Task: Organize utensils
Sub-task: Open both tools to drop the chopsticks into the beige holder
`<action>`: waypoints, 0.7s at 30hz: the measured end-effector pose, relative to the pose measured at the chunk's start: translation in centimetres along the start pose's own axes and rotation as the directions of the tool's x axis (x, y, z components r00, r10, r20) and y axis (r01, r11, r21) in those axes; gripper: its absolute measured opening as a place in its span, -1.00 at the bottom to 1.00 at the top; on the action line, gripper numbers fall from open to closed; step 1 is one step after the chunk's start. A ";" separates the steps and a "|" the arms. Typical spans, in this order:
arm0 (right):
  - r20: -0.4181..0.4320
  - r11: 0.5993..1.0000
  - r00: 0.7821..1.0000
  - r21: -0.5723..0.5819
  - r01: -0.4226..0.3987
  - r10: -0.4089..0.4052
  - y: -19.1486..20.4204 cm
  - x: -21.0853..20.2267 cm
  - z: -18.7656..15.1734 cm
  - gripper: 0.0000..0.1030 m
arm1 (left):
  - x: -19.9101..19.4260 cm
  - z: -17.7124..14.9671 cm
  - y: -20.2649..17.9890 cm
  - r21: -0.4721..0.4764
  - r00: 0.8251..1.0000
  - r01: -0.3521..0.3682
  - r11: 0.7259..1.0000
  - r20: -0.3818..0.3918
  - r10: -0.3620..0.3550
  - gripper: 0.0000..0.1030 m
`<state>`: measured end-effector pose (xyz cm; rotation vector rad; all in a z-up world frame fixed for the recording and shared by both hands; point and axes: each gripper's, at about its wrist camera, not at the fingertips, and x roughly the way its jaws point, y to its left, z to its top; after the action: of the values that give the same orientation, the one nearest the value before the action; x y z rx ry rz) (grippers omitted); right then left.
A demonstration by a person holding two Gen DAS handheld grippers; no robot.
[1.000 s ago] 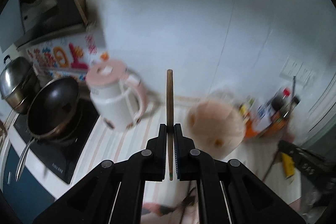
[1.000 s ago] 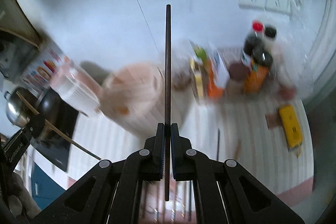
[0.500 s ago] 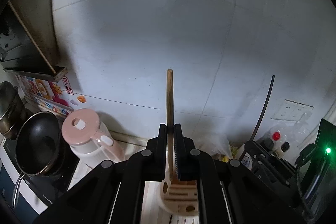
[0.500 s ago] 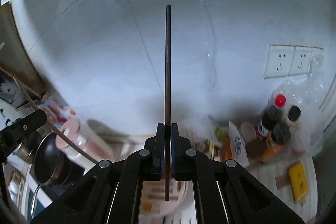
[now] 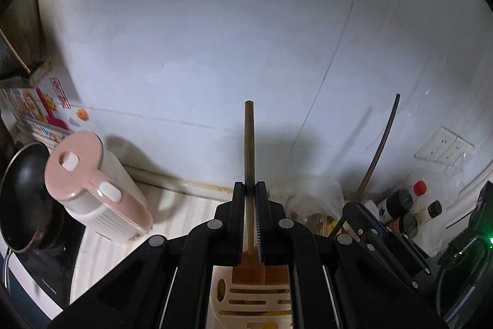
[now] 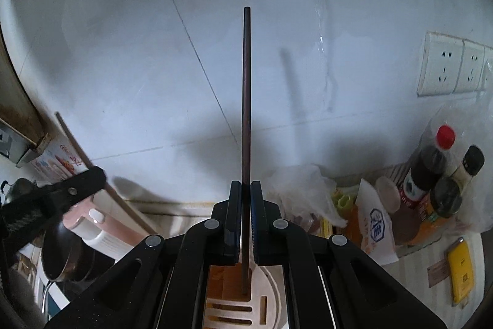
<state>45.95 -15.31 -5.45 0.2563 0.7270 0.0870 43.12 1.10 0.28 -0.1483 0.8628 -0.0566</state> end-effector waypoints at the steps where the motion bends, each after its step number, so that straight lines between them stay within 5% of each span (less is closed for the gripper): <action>1: -0.008 1.000 1.000 -0.007 -0.005 0.005 0.0 0.1 -0.3 -0.89 | 0.1 -0.3 0.1 0.000 1.000 0.003 1.000 -0.010 -0.003 -0.93; 11: -0.141 0.995 0.987 -0.053 -0.084 0.076 0.3 0.3 -2.2 -0.87 | -1.7 -1.8 0.4 0.012 0.996 0.038 0.999 -0.079 -0.037 -0.82; 12: -0.149 0.995 0.985 -0.049 -0.091 0.083 0.1 0.1 -2.2 -0.82 | -2.6 -1.7 0.5 0.018 0.998 0.024 1.000 -0.061 -0.023 -0.82; 13: -0.148 0.994 0.985 -0.045 -0.096 0.088 -0.1 -0.4 -2.1 -0.57 | -3.7 -1.7 0.6 0.023 0.999 0.010 1.000 -0.038 -0.009 -0.77; 14: -0.141 0.994 0.986 -0.039 -0.099 0.092 -0.3 -1.1 -2.1 -0.21 | -4.4 -1.7 0.7 0.027 1.000 0.002 1.000 -0.025 -0.001 -0.57; 15: -0.131 0.995 0.987 -0.031 -0.096 0.091 -0.5 -1.8 -2.0 -0.08 | -5.3 -1.7 0.9 0.031 1.000 -0.011 0.999 -0.010 0.011 -0.39; 17: -0.108 0.996 0.991 -0.019 -0.087 0.084 -1.1 -3.5 -2.0 0.01 | -7.0 -1.9 1.5 0.026 0.999 -0.040 0.999 0.035 0.040 0.49; 21: -0.067 0.999 0.997 0.008 -0.046 0.047 -2.1 -7.1 -2.4 0.14 | -9.5 -3.5 2.8 0.020 0.992 -0.085 0.996 0.090 0.083 0.67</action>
<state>39.01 -18.02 -3.16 0.2774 0.7887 0.1383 34.26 4.54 4.75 -0.0910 0.7778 0.0183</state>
